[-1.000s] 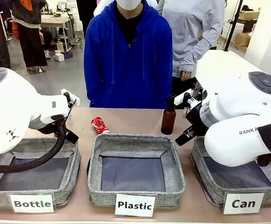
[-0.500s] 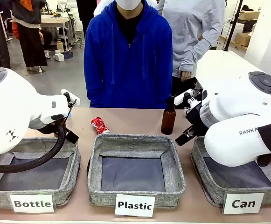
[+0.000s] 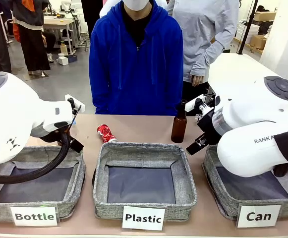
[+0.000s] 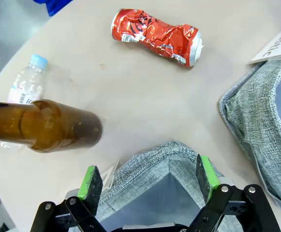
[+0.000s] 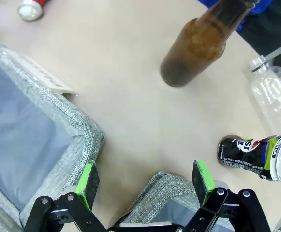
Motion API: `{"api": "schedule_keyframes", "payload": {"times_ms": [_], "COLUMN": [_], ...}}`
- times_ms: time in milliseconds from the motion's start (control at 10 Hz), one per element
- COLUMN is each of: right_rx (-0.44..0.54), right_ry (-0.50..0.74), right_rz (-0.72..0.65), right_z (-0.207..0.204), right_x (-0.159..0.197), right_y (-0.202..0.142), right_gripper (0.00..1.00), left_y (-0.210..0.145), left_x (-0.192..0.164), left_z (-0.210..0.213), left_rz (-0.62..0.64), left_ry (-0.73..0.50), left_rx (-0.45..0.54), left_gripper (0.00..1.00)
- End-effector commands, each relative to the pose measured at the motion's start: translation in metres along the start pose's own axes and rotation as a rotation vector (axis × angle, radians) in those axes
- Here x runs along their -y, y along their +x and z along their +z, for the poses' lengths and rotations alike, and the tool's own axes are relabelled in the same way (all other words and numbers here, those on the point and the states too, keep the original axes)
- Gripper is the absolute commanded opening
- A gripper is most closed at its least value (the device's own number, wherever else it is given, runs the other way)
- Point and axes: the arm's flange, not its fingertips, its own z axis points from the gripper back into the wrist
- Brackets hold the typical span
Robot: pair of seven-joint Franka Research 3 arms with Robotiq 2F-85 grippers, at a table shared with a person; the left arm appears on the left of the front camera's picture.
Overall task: Sort the can waste into the basket.
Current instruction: Pick up the can waste from the table and place it in the right Fabric basket.
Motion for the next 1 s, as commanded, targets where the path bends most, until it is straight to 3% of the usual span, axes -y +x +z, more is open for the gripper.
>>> {"api": "schedule_keyframes", "payload": {"times_ms": [0, 500, 600, 800, 900], "right_rx": [0.0, 0.0, 0.001, 0.048, 0.072], "right_ry": [0.0, 0.0, 0.009, 0.013, 0.079], "right_rz": [0.0, 0.0, -0.017, -0.076, -0.143], "right_z": [0.0, 0.0, 0.016, 0.086, 0.128], "right_x": [0.0, 0.0, 0.005, 0.009, 0.006], "right_y": [0.0, 0.0, 0.001, 0.004, 0.006], "right_gripper": [1.0, 1.0, 1.0, 1.0, 1.0], "left_y": [0.0, 0.0, -0.002, 0.007, 0.012], "left_x": [0.0, 0.0, -0.001, 0.02, 0.031], "left_z": [0.0, 0.0, 0.015, 0.082, 0.121], "left_rz": [0.0, 0.0, -0.022, -0.008, 0.055], "left_ry": [0.0, 0.0, -0.068, -0.159, -0.148], "left_rx": [0.0, 0.0, 0.033, 0.095, 0.061], "left_gripper": [1.0, 1.0, 1.0, 1.0, 1.0]}}
